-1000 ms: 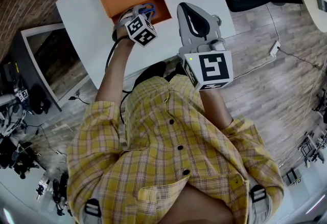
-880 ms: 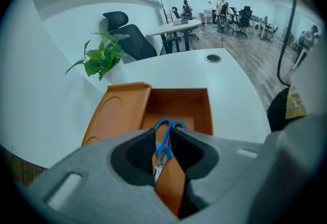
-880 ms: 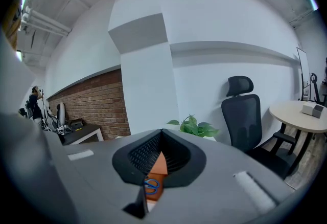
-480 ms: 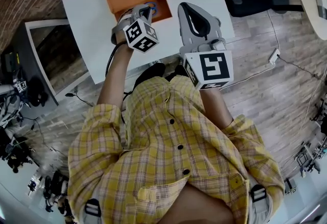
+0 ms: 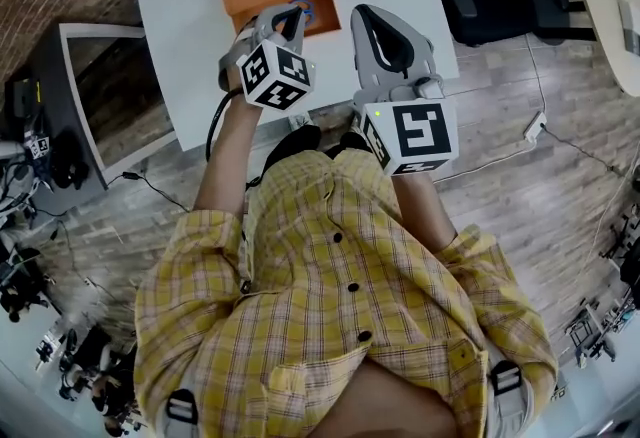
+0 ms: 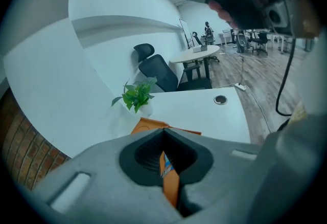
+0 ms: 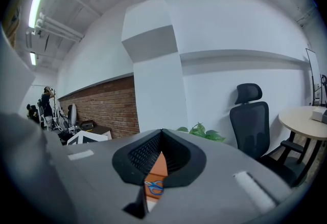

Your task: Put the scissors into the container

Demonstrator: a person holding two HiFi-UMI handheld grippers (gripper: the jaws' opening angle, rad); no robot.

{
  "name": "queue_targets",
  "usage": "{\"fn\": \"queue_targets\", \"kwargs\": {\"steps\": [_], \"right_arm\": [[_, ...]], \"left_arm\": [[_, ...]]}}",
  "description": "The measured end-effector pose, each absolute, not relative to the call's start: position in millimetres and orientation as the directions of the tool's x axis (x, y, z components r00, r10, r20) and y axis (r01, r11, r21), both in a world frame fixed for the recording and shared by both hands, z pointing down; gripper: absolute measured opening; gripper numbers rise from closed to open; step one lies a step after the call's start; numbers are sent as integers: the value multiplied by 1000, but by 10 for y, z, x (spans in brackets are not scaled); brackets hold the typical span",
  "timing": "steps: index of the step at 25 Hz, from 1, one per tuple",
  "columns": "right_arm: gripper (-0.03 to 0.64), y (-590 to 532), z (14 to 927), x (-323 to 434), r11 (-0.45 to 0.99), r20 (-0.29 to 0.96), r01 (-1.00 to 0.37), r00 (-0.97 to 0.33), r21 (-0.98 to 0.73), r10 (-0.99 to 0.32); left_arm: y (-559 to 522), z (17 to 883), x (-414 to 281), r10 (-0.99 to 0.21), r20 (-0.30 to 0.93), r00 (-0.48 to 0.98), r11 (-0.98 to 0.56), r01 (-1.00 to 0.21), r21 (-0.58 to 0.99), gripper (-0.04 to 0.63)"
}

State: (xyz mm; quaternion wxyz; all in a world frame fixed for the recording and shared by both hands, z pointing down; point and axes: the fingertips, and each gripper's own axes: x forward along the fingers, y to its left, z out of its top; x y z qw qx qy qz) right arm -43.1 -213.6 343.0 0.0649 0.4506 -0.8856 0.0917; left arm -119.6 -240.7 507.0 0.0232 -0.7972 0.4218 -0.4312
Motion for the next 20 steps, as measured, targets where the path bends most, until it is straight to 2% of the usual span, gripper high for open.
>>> {"fn": "queue_targets", "kwargs": {"steps": [5,15,20], "right_arm": [[6,-2035,3373,-454,594,190,-800,-599,-87,-778],[6,-1928,3251,-462,611,165,-788,-614,-75,-772],[6,-1917,3189,-436,611,147,-788,-615,-76,-775]], "left_arm": [[-2306,4771,-1185,-736,621,270,-587,-711,-387,3],[-2107,4113,-1055,-832,460,310,-457,-852,-254,3],[-2016,3709,-1005,-868,362,340,-409,-903,-130,3]]}}
